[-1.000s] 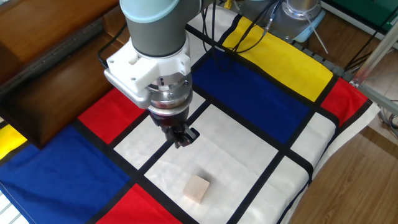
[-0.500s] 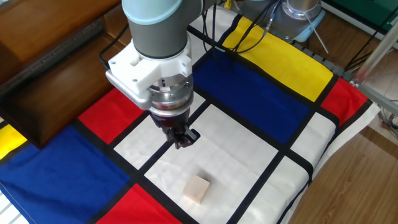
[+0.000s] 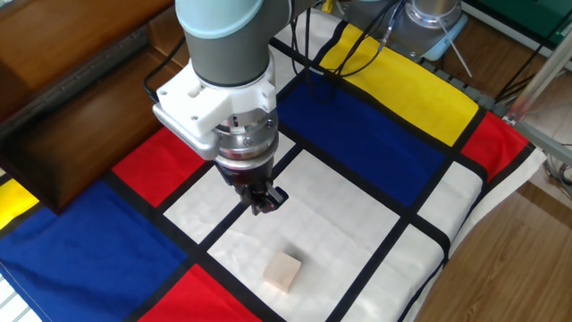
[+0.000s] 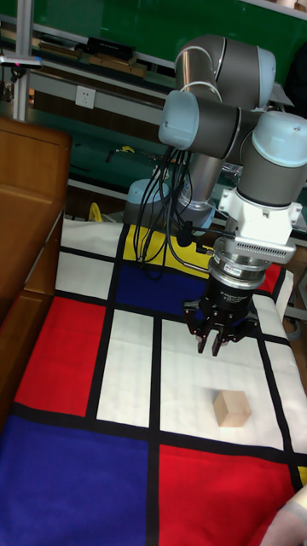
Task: Put the object on the shelf
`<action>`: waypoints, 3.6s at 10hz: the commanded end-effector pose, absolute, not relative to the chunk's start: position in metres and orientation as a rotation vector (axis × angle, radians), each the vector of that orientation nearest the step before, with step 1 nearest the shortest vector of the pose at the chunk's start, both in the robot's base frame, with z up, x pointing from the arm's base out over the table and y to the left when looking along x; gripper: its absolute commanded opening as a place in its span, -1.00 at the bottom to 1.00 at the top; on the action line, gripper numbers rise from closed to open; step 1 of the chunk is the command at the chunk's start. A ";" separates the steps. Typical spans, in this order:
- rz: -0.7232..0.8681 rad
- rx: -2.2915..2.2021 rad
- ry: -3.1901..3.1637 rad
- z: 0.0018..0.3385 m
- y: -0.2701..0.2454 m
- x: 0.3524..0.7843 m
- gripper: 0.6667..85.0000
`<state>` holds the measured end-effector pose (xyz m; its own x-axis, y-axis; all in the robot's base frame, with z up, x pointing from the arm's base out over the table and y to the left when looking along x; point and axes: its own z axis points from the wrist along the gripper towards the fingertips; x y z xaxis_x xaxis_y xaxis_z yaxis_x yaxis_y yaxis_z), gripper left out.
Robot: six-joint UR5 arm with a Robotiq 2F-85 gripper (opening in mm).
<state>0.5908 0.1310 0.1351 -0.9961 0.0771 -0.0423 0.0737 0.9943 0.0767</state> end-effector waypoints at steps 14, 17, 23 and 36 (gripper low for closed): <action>0.302 0.194 3.024 0.141 0.161 0.607 -0.92; 0.264 0.218 2.972 0.142 0.154 0.621 -0.79; 0.290 0.166 2.990 0.129 0.196 0.662 -0.44; 0.330 -0.081 2.959 0.071 0.217 0.676 0.23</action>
